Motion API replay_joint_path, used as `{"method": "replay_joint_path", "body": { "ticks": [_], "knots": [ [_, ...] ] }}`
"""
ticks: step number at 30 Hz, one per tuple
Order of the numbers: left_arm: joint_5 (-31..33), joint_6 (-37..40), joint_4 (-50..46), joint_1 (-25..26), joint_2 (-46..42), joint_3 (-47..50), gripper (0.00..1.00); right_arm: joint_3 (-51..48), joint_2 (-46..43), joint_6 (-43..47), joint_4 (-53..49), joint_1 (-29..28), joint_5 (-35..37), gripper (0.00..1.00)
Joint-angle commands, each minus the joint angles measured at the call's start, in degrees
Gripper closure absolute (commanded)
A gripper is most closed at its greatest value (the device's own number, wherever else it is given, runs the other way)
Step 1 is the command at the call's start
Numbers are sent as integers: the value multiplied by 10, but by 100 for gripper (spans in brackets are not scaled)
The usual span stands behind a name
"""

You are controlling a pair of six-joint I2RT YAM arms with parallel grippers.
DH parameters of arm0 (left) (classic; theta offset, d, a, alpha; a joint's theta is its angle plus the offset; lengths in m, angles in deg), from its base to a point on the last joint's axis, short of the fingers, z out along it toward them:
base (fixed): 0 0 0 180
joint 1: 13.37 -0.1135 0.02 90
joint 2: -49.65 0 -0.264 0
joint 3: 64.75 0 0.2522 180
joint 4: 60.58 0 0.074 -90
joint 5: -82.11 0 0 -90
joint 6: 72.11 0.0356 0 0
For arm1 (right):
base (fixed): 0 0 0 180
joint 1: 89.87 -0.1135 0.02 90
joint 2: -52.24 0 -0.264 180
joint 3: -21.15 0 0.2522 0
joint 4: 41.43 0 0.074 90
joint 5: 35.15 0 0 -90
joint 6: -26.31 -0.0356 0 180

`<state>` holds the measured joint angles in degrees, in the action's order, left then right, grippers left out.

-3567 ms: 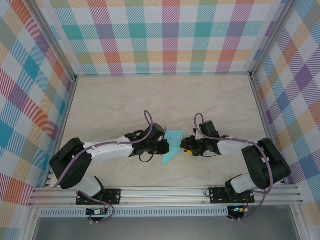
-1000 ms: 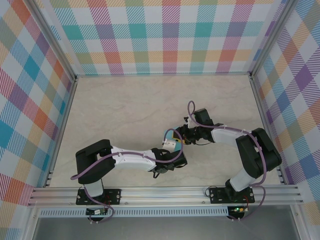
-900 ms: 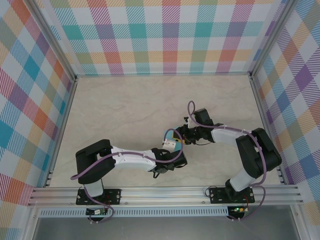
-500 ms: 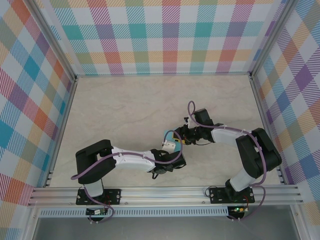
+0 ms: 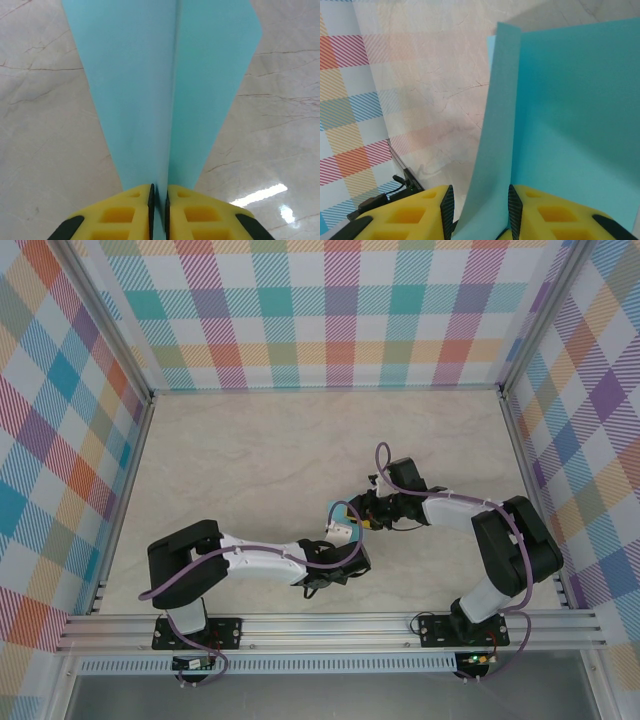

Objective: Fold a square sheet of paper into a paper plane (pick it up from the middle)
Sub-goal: Fourth fold the wing at the center of the table.

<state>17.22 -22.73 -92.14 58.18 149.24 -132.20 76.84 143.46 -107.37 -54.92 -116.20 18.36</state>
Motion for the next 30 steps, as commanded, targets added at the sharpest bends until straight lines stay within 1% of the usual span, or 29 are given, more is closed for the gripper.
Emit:
{"method": "replay_joint_path", "body": {
  "ticks": [1,3,5,10,13,15,20,25,30],
  "knots": [
    [-2,9,14,-7,-26,13,88,-9,-16,2,-14,-3,2,63],
    [-10,13,14,-12,-33,19,89,-7,-24,5,-21,-2,5,63],
    [-20,21,38,-16,-36,22,93,-6,-37,11,-38,-2,19,62],
    [-61,43,71,-33,-41,37,99,-7,-96,29,-106,-1,85,56],
    [-94,51,107,-45,-51,58,100,-18,-137,31,-134,-1,122,52],
    [-121,52,137,-55,-62,75,100,-28,-159,30,-140,-1,134,51],
    [-179,55,202,-80,-87,117,100,-62,-192,11,-118,0,120,52],
    [-236,54,253,-106,-100,150,100,-92,-203,-6,-70,-4,80,58],
    [-276,36,296,-135,-100,176,100,-106,-196,-12,-45,-9,69,65]
  ]
}}
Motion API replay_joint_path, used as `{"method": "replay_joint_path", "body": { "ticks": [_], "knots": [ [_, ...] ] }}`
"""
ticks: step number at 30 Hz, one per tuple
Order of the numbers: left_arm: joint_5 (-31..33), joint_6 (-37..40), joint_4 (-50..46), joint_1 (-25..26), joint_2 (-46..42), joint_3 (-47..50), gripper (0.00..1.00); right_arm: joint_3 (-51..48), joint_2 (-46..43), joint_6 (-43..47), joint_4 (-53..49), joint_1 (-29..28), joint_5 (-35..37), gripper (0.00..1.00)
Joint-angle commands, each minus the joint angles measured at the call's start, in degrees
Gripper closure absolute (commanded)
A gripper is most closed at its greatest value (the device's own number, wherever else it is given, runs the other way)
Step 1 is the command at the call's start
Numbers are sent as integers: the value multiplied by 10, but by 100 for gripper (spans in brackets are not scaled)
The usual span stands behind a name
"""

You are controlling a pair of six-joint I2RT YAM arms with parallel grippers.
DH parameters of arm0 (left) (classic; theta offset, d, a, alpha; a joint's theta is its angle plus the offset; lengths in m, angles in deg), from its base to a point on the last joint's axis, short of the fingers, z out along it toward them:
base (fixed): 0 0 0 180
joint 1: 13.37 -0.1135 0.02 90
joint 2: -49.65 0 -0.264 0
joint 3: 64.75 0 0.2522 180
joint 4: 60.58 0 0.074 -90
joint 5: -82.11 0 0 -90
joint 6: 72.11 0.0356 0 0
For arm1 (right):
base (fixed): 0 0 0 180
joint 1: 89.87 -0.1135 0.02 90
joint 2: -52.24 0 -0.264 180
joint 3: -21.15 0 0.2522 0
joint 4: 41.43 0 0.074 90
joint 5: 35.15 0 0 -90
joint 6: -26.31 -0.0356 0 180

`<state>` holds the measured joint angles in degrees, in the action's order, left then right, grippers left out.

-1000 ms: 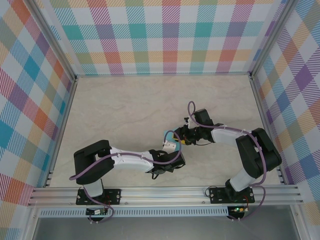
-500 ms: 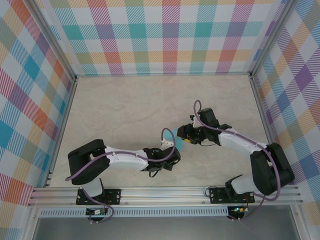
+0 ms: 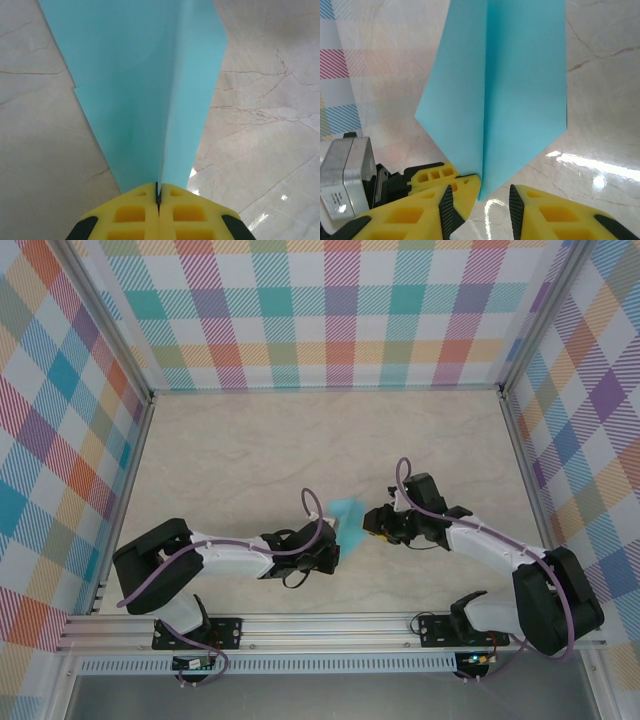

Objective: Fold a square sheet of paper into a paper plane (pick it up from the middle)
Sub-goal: Fourth fold the wing at the center of the table.

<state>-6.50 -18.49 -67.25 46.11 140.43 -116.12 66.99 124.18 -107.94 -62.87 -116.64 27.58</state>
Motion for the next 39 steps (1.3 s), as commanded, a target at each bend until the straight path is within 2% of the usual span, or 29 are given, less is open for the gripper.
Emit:
{"method": "replay_joint_path", "body": {
  "ticks": [1,11,22,30,39],
  "knots": [
    [-48,-10,57,-20,-12,20,100,-8,0,-7,42,-7,-30,66],
    [-112,-28,119,-55,-15,57,100,16,50,-6,77,-40,-48,78],
    [-152,-51,163,-84,-2,83,100,41,122,-44,151,-70,-52,83],
    [-201,-68,190,-108,19,87,100,84,175,-59,171,-70,-61,85],
    [-218,-91,203,-128,28,93,100,103,214,-65,165,-69,-36,85]
  ]
}}
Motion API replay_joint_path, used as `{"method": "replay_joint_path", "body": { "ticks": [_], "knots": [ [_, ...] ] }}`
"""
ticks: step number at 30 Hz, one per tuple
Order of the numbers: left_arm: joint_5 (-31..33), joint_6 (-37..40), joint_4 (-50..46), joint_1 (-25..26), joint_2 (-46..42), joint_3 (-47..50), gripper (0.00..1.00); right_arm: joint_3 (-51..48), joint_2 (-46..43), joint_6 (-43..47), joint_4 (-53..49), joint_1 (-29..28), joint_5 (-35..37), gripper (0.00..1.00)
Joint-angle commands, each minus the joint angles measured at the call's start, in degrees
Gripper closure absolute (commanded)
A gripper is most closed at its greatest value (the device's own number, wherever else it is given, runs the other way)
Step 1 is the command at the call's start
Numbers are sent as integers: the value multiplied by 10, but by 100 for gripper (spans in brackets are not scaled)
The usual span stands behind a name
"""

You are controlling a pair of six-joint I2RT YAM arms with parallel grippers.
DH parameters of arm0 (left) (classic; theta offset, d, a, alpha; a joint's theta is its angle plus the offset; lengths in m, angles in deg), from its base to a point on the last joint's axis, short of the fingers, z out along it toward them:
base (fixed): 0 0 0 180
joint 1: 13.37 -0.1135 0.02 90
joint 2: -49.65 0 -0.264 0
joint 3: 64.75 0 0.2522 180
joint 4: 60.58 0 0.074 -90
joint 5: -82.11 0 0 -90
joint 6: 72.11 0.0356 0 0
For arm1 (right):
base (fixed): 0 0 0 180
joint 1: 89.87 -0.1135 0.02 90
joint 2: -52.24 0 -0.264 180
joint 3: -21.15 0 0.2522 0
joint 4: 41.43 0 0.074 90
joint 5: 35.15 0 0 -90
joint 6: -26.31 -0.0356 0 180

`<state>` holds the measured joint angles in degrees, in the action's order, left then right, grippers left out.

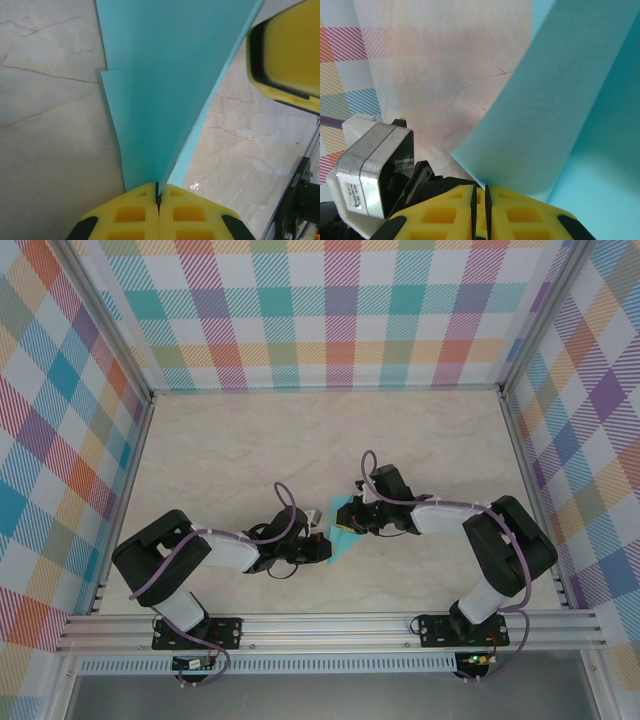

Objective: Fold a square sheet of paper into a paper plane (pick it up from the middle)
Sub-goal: Fourth fold the wing at the center of the table.

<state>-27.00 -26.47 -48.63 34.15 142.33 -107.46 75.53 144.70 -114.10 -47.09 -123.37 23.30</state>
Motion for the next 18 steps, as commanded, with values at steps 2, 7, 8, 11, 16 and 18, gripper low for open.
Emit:
{"method": "replay_joint_path", "body": {
  "ticks": [2,7,8,11,16,18],
  "knots": [
    [-17,-17,15,-10,13,4,100,22,17,-4,4,-2,9,85],
    [-27,-23,4,-16,24,-6,100,24,26,-6,-7,-2,22,85],
    [-28,-21,-1,-16,24,-9,100,24,26,-6,-11,-2,26,85],
    [-36,-17,-14,-18,25,-15,100,26,24,-6,-27,-2,40,85],
    [-56,2,-41,-24,23,-32,100,13,10,-10,-27,-3,42,84],
    [-64,11,-50,-26,22,-39,100,6,-2,-13,-28,-3,42,84]
  ]
}}
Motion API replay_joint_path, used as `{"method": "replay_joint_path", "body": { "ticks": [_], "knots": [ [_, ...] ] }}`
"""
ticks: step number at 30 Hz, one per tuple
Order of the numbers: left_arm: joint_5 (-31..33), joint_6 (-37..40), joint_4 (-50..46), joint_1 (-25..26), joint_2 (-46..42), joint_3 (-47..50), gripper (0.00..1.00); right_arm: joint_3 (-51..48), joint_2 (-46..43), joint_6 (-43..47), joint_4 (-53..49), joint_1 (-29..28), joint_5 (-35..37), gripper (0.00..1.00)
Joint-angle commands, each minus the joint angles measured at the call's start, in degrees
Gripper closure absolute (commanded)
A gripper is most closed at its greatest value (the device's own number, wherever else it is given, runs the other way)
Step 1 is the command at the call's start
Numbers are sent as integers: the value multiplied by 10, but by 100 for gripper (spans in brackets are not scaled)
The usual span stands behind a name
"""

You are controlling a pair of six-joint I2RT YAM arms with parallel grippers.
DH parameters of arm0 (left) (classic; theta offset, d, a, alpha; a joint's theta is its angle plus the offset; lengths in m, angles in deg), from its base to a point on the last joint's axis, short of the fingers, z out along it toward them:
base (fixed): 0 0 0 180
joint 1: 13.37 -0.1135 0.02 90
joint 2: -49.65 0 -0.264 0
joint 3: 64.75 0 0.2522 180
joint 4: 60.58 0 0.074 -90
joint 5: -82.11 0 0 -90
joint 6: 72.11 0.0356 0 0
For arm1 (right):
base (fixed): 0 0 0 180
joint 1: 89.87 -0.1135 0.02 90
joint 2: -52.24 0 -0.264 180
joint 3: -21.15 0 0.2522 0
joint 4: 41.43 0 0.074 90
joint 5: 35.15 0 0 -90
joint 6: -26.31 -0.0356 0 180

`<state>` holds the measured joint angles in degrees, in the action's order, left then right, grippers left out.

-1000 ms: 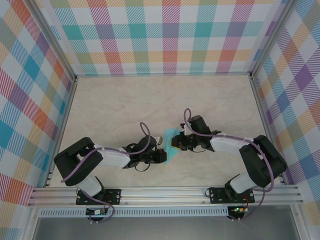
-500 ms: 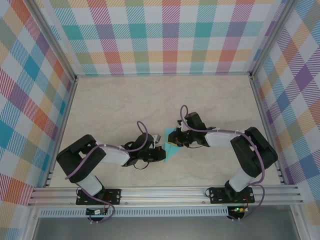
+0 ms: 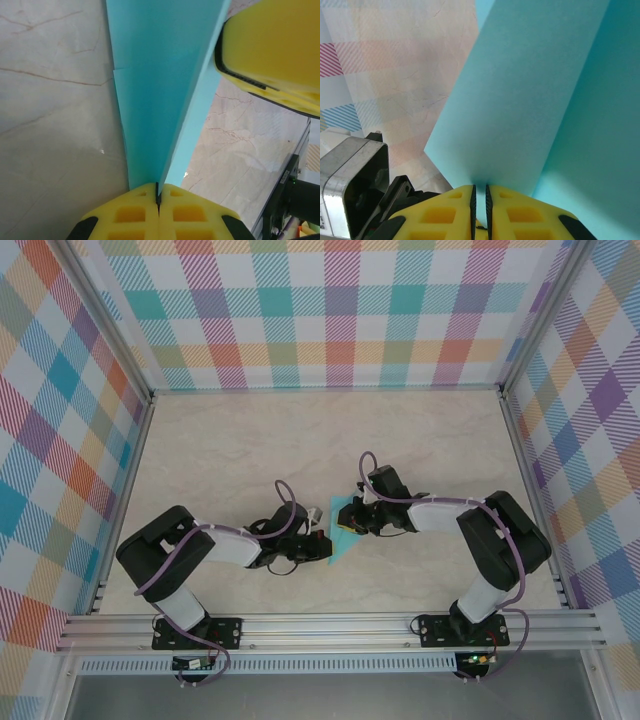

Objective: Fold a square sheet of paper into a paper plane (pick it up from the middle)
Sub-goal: Fourth fold the wing at the center of the table.

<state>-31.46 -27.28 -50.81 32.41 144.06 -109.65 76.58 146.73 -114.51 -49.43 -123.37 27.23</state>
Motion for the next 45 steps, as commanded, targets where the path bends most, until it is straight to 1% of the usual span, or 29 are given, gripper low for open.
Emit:
{"method": "replay_joint_path", "body": {
  "ticks": [1,5,9,13,25,30,38,45],
  "knots": [
    [-22,22,-32,-9,5,-21,100,-10,-30,-11,-6,-3,5,84],
    [-37,42,-59,-11,9,-39,100,-32,-58,-19,-1,-3,12,83],
    [-41,45,-64,-15,14,-43,100,-39,-69,-16,-2,-3,5,83],
    [-46,35,-53,-20,24,-40,100,-31,-58,-13,7,-3,-12,83],
    [-49,-7,-1,-30,31,-13,100,7,-10,-16,13,-3,-10,83],
    [-59,-10,0,-31,41,-14,100,17,0,-16,16,-3,-16,82],
    [-73,-16,1,-39,52,-21,100,32,13,-3,-11,-3,12,82],
    [-87,-27,8,-51,56,-19,100,49,28,9,-28,-3,21,82]
  ]
}}
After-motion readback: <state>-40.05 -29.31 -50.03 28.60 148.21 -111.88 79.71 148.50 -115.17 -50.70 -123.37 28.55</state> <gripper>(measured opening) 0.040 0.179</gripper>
